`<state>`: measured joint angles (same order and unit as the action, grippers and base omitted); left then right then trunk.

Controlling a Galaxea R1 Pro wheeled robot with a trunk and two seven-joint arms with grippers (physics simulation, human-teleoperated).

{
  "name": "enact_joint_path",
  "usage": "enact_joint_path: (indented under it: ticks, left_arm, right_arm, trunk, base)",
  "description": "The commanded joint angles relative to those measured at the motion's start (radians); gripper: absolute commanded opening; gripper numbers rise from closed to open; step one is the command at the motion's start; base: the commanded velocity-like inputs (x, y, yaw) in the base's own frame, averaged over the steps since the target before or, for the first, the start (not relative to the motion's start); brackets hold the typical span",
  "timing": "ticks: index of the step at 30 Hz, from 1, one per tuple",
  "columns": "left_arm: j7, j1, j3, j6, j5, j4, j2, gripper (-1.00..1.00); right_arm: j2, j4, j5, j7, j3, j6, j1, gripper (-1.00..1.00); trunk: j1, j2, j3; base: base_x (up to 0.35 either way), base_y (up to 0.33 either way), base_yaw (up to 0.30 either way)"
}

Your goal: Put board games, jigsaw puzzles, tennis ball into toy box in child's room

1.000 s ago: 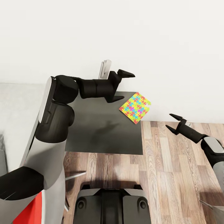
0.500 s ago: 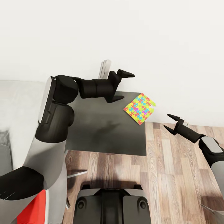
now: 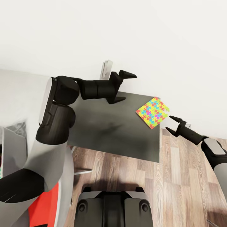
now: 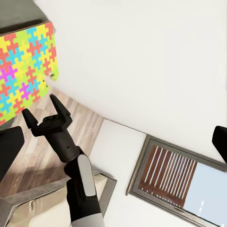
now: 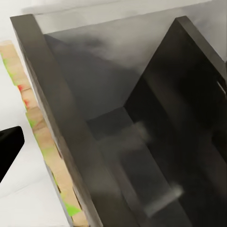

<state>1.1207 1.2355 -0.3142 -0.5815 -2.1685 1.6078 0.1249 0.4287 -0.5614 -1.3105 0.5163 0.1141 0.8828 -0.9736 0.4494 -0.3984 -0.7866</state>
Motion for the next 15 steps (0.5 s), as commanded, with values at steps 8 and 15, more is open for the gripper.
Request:
enact_joint_path:
  ticks: [8,15]
  left_arm:
    - [0.008,0.036,0.002,-0.006,-0.005,-0.003,0.000,1.00]
    - [0.010,0.117,0.012,-0.006,-0.007,-0.032,-0.002,1.00]
  right_arm:
    - [0.000,0.000,0.003,0.004,0.004,0.006,0.001,1.00]
    - [0.000,-0.001,0.003,0.004,0.004,0.006,0.001,1.00]
  trunk:
    - [0.001,-0.002,-0.001]
    - [0.001,-0.002,-0.001]
  base:
    - [0.000,0.000,0.075]
    - [0.000,0.000,0.022]
